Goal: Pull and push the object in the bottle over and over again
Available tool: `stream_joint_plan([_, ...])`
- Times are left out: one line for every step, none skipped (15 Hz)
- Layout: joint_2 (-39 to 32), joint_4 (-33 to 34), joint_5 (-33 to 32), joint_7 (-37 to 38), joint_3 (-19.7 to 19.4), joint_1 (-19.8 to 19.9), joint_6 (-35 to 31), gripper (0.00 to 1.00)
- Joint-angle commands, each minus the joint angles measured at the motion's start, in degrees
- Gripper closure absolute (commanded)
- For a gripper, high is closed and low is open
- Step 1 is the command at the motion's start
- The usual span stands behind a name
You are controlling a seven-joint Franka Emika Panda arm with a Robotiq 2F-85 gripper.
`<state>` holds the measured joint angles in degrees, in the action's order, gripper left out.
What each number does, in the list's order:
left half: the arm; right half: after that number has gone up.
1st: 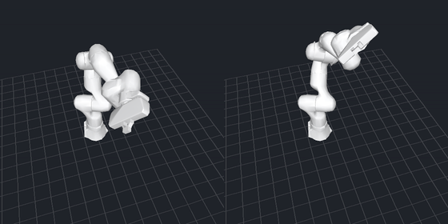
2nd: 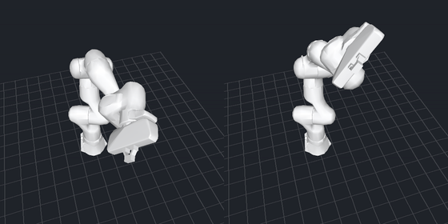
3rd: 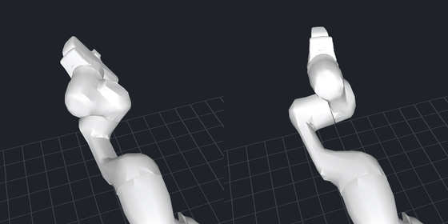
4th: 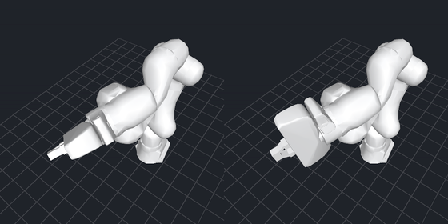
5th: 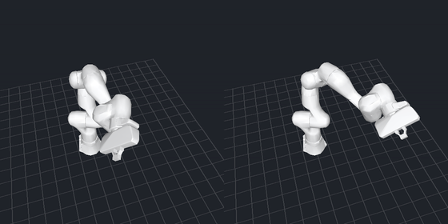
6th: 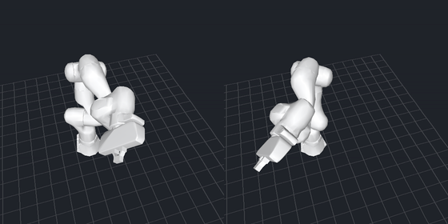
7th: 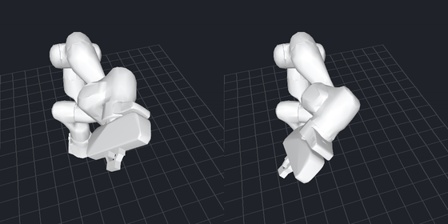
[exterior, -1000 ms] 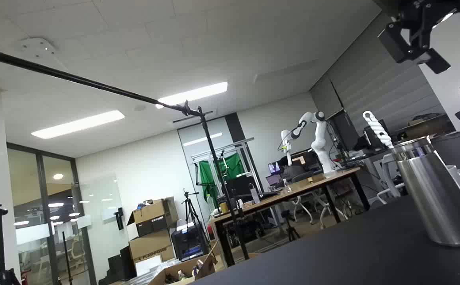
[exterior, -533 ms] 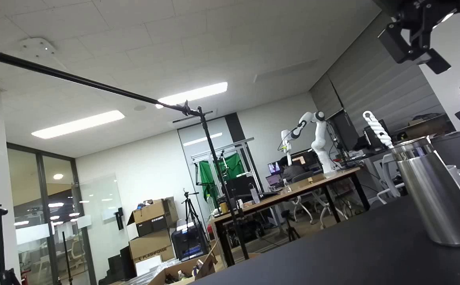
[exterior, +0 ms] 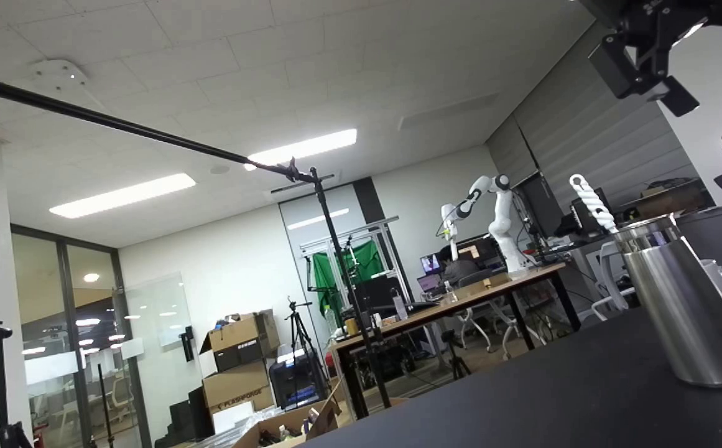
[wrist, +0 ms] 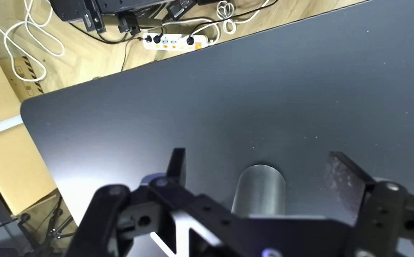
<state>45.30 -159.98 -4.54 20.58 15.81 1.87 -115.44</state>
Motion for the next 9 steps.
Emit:
stream_joint_plan([-5.88,3.76,-1.07,-7.98,-5.02,-1.47,-2.90,0.00])
stream_joint_plan([-7.40,4.66,-1.42,-10.90,-6.16,-1.59,-4.27,0.00])
stream_joint_plan([-9.48,5.93,-1.43,-14.06,-7.59,-1.71,-5.36,0.00])
stream_joint_plan([-11.29,7.11,-1.20,-16.96,-8.90,-1.95,-6.14,0.00])
stream_joint_plan([-13.67,8.80,-0.97,-20.14,-10.33,-2.20,-6.53,0.00])
stream_joint_plan([-15.64,10.36,-0.83,-22.52,-11.33,-2.37,-6.54,0.00])
stream_joint_plan([-18.03,12.43,-1.00,-24.78,-12.16,-2.43,-5.85,0.00])
stream_joint_plan([-20.34,14.62,-1.42,-26.55,-12.65,-2.38,-4.54,0.00])
stream_joint_plan([-22.65,17.00,-1.80,-27.55,-12.96,-2.13,-2.89,0.00])
